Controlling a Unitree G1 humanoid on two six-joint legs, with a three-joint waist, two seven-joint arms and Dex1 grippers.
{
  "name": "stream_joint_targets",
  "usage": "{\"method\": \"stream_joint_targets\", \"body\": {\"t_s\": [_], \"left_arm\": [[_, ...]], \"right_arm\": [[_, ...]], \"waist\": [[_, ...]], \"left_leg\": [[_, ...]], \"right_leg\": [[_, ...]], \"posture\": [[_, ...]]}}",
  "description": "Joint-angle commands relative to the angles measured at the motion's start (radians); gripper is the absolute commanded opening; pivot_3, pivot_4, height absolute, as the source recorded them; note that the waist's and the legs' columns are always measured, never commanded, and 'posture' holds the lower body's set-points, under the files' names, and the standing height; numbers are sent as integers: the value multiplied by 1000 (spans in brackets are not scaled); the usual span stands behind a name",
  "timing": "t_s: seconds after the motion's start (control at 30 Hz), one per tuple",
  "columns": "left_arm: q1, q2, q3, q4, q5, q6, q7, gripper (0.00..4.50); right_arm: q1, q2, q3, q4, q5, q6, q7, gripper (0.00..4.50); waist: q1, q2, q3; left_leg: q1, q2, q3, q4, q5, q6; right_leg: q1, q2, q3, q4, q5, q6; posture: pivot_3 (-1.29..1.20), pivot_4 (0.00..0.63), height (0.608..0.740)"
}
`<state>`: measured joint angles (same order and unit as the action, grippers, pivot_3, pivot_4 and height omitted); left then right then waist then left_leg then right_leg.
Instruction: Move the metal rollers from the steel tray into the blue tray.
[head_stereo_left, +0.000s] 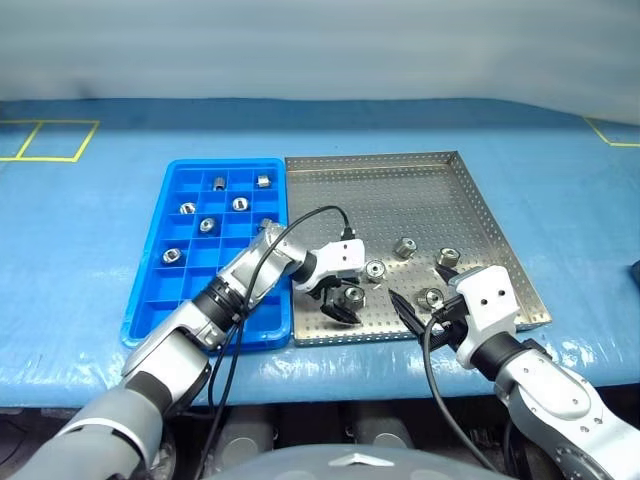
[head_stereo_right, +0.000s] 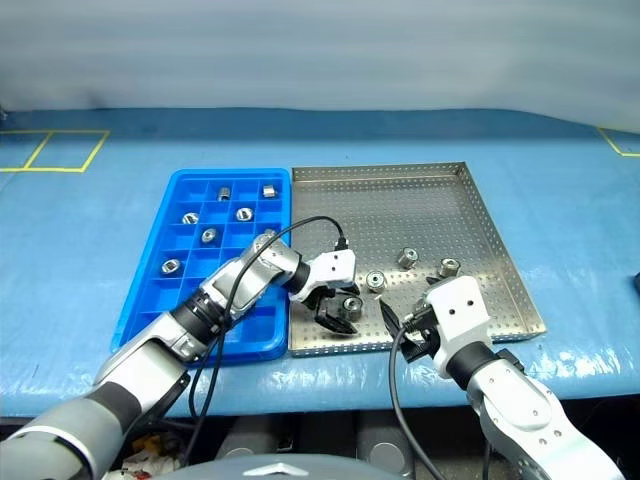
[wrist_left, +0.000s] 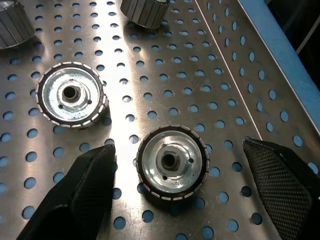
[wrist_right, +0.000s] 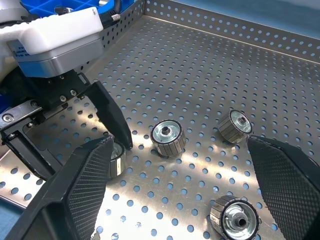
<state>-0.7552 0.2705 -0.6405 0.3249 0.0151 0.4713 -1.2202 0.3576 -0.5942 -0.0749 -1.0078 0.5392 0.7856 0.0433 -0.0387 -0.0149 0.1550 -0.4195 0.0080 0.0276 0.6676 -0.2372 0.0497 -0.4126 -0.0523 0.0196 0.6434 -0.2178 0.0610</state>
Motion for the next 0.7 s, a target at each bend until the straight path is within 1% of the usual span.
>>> {"method": "stream_joint_targets", "body": {"t_s": [0.03,0.13,0.17,0.23,0.4,0.53,0.57,0.7], "left_arm": [[4,-1,-4,-34,6,-10,-15,2868],[10,-2,7,-50,-1,-2,-19,1878],[12,-5,38,-64,-22,20,-9,1656],[17,-3,97,-90,-63,65,5,1656],[70,80,220,-254,-137,148,31,1656],[142,96,403,-406,-192,280,201,1656],[153,98,424,-431,-195,306,232,1656],[268,98,553,-596,-165,366,442,1656]], "right_arm": [[-9,1,-14,-39,2,-18,-5,4500],[-16,2,-11,-39,1,-15,-4,4500],[-19,-1,-8,-39,-1,-14,-4,4500],[-23,-3,-4,-39,1,-15,-5,4500],[-39,-1,7,-39,6,-6,3,4500],[-116,16,43,-27,1,34,15,4500],[-130,20,50,-23,0,42,17,4500],[-210,22,98,14,-6,53,58,4500]], "waist": [[0,0,0],[0,0,0],[0,0,0],[0,0,0],[-4,0,0],[1,0,0],[2,0,0],[9,0,0]], "left_leg": [[0,0,0,0,0,0],[0,0,0,0,0,0],[0,0,0,0,0,0],[0,0,0,0,0,0],[0,1,0,0,0,0],[1,2,0,0,0,0],[1,2,0,1,0,0],[1,1,0,1,0,0]], "right_leg": [[0,0,0,0,0,0],[0,0,0,0,0,0],[0,0,0,0,0,0],[0,0,0,0,0,0],[-1,1,0,1,0,0],[0,0,0,1,0,0],[0,0,0,1,1,1],[2,0,0,0,1,1]], "posture": [[-143,150,740],[-138,150,740],[-140,150,740],[-140,150,740],[-111,150,740],[-73,150,740],[-73,150,740],[8,150,740]]}}
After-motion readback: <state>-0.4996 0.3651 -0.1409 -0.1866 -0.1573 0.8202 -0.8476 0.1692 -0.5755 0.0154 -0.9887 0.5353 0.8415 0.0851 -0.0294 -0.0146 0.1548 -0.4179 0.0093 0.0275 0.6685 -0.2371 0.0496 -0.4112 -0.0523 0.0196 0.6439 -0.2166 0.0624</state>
